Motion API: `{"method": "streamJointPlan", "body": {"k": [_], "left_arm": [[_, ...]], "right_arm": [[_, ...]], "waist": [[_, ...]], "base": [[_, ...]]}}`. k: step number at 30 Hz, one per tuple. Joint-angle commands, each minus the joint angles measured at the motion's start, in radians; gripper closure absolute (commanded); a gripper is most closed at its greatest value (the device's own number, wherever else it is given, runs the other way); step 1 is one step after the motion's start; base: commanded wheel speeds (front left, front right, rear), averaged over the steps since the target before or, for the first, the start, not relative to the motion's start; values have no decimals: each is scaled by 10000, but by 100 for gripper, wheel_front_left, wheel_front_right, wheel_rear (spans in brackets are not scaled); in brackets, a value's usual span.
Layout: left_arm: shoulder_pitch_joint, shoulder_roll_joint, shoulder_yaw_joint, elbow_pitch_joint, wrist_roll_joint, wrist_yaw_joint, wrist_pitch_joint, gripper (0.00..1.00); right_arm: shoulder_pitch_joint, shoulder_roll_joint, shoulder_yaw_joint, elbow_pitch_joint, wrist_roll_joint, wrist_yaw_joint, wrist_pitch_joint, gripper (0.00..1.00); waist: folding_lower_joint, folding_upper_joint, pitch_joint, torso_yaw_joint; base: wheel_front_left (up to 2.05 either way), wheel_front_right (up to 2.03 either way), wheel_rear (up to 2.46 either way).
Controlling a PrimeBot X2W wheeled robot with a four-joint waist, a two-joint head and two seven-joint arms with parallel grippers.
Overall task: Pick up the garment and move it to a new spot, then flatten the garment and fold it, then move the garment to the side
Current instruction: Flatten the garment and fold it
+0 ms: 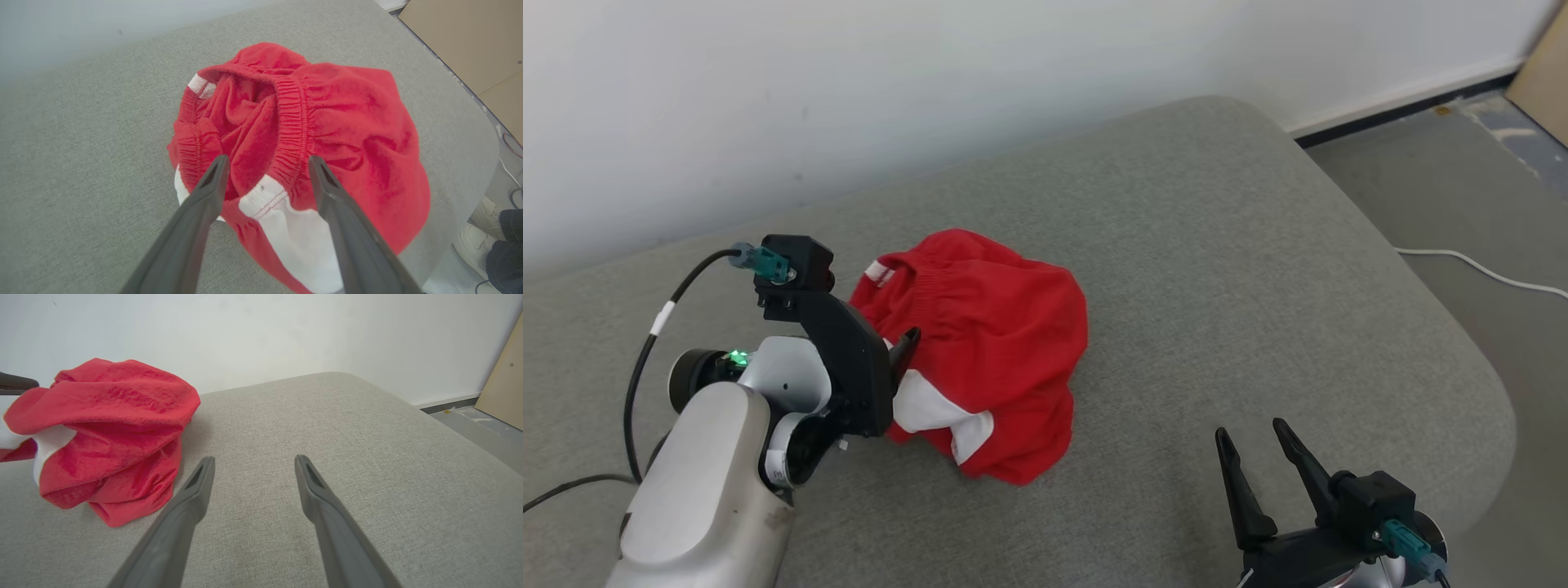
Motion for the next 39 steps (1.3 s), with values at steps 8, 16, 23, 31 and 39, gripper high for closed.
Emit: {"method": "streamJointPlan", "body": {"k": [8,16,23,31,39], "left_arm": [[248,48,-202,45,-266,15,827,24],[318,-75,-358,-262,-423,-165,825,100],[-289,-69,-76,-675,-368,-351,-272,100],[-1764,926,255,-1165,-170,-747,-565,100],[-2850,2272,799,-1346,83,-753,-290,100]], "right_arm": [[-144,-8,162,124,140,-21,-123,0],[-49,-5,88,93,21,-21,-56,0],[39,-8,120,31,54,-23,-37,0],[127,-11,390,49,340,-22,-31,0],[196,-9,534,-120,508,-23,-42,0]], "waist": [[-1,-1,229,-482],[-1,-1,81,-145],[-1,-1,-95,580],[-1,-1,-407,1733],[-1,-1,-249,2881]], "base": [[0,0,0],[0,0,0],[0,0,0],[0,0,0],[0,0,0]]}}
